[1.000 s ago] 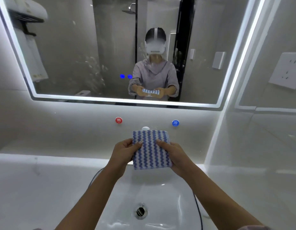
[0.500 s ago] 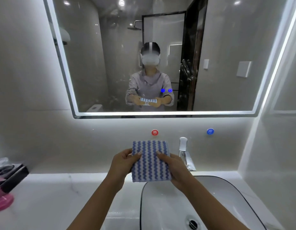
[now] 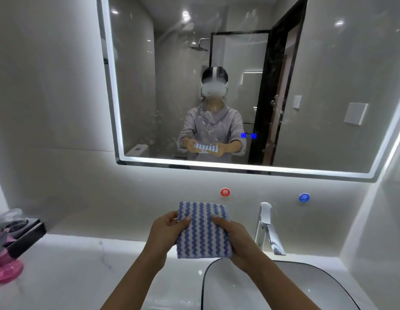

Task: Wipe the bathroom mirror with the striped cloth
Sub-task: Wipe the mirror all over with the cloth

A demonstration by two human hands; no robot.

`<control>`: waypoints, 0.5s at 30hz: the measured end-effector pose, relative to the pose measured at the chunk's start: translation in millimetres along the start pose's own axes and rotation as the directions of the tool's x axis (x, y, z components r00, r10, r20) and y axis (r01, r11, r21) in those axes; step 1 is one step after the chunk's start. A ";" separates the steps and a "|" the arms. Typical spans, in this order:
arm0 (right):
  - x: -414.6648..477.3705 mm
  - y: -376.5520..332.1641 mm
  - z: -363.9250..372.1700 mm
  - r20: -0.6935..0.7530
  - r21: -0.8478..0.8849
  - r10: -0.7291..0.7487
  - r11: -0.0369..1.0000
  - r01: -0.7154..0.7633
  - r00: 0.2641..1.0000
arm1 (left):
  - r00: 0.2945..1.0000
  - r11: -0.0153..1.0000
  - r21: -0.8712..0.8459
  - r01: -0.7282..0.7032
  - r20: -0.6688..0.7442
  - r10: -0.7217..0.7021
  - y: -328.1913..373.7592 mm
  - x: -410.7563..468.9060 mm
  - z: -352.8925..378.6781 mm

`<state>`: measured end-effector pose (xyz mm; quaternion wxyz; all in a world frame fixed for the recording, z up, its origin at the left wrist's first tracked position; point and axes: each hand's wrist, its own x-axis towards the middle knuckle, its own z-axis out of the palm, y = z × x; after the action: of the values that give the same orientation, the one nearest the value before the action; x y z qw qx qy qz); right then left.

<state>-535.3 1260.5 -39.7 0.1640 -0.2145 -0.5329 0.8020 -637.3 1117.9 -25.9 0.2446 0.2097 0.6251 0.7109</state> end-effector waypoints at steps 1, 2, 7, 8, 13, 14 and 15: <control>4.3 -1.4 -1.1 0.010 0.003 0.015 1.000 -0.015 1.000 | 1.000 1.000 0.008 -0.009 -0.008 0.009 0.0 2.7 1.0; 8.9 -2.9 -2.0 0.020 0.002 0.028 1.000 -0.028 0.999 | 1.000 1.000 0.016 -0.017 -0.015 0.017 0.0 5.7 1.9; 25.0 -7.4 -3.3 0.096 0.020 0.096 0.995 -0.098 0.991 | 0.999 0.999 0.043 -0.016 -0.036 0.018 -0.3 17.9 2.3; 27.9 -7.6 -2.5 0.108 0.019 0.104 0.994 -0.107 0.989 | 0.999 0.999 0.051 -0.016 -0.035 0.018 -0.4 19.8 1.2; 45.7 -6.5 18.2 0.137 0.002 0.146 0.989 -0.148 0.980 | 0.999 0.998 0.059 -0.015 -0.048 0.017 1.8 39.6 -22.8; 47.9 -6.2 23.7 0.132 -0.001 0.154 0.988 -0.155 0.979 | 0.999 0.998 0.064 -0.012 -0.045 0.015 2.1 43.0 -28.5; 50.6 -5.3 28.8 0.130 0.000 0.163 0.986 -0.164 0.978 | 0.999 0.997 0.072 -0.011 -0.040 0.014 1.6 45.9 -33.8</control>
<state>-593.3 1264.8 -33.5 0.0637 -0.2043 -0.5187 0.8277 -694.3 1119.2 -29.1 0.2197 0.2080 0.6538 0.6935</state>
